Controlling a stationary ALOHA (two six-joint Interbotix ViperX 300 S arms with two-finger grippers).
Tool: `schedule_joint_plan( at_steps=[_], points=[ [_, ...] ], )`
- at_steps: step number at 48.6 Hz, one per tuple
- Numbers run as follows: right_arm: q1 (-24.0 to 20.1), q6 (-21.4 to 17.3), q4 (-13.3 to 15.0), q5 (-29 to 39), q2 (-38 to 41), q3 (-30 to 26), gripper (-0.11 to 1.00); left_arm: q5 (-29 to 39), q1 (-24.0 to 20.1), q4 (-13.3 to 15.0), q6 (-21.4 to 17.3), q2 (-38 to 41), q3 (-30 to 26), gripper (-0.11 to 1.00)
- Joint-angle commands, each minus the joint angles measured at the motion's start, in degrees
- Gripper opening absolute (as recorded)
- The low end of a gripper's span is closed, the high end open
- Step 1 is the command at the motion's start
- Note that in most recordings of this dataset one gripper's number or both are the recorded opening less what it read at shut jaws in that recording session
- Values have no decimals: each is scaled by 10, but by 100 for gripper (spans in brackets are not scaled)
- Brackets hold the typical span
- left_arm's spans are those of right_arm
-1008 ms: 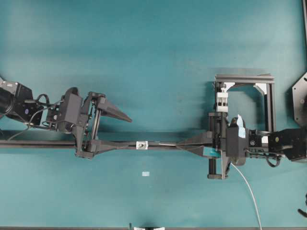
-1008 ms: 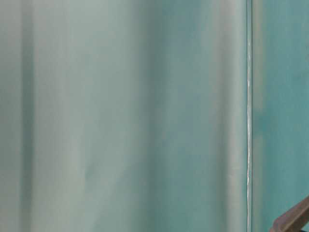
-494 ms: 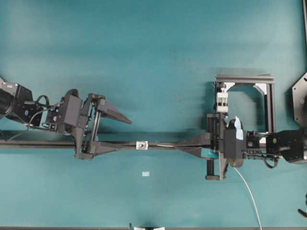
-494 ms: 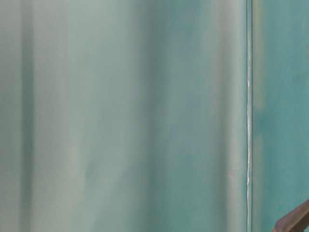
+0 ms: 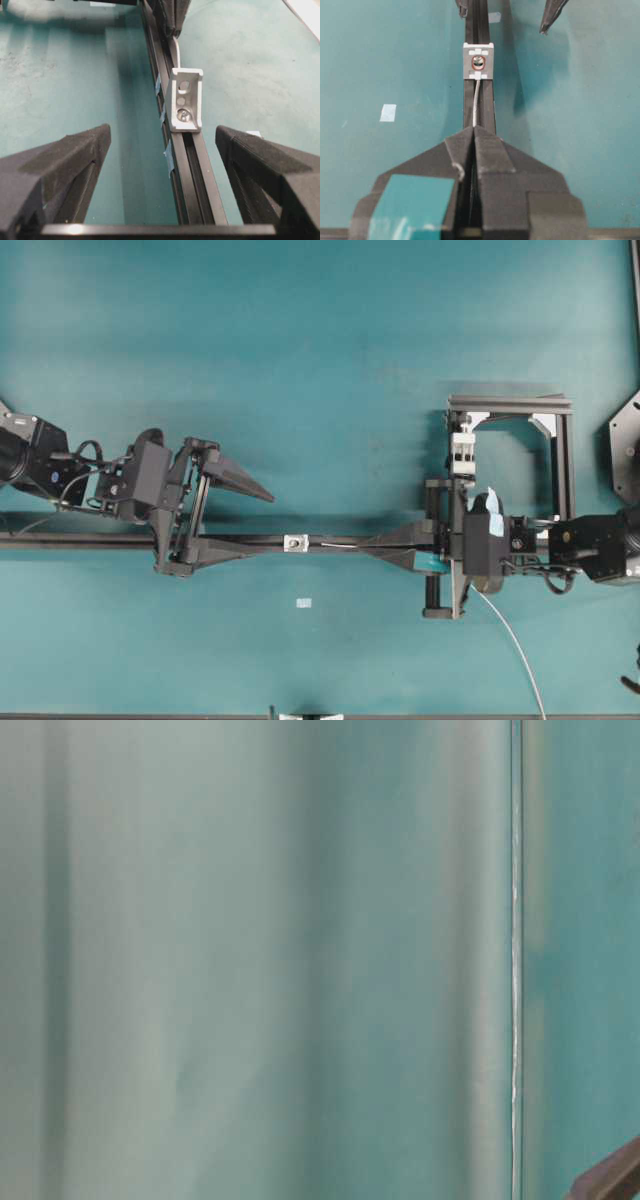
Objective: Insert the wire through the hole in the metal fitting marked with a red label. (retake)
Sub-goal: 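Align the wire tip and push it through the fitting's hole leftward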
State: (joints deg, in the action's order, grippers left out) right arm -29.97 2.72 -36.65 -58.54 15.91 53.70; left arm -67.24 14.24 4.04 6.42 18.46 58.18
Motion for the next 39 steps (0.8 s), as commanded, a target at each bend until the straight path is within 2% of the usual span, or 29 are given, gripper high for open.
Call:
schedule_joint_plan(
  at_steps=[1, 39],
  points=[
    [-3, 4, 0, -5, -7, -8, 3, -4, 2, 1, 0, -6, -6, 53],
    [11, 14, 1, -5, 11, -31, 3, -1, 2, 0, 0, -6, -12, 53]
  ],
)
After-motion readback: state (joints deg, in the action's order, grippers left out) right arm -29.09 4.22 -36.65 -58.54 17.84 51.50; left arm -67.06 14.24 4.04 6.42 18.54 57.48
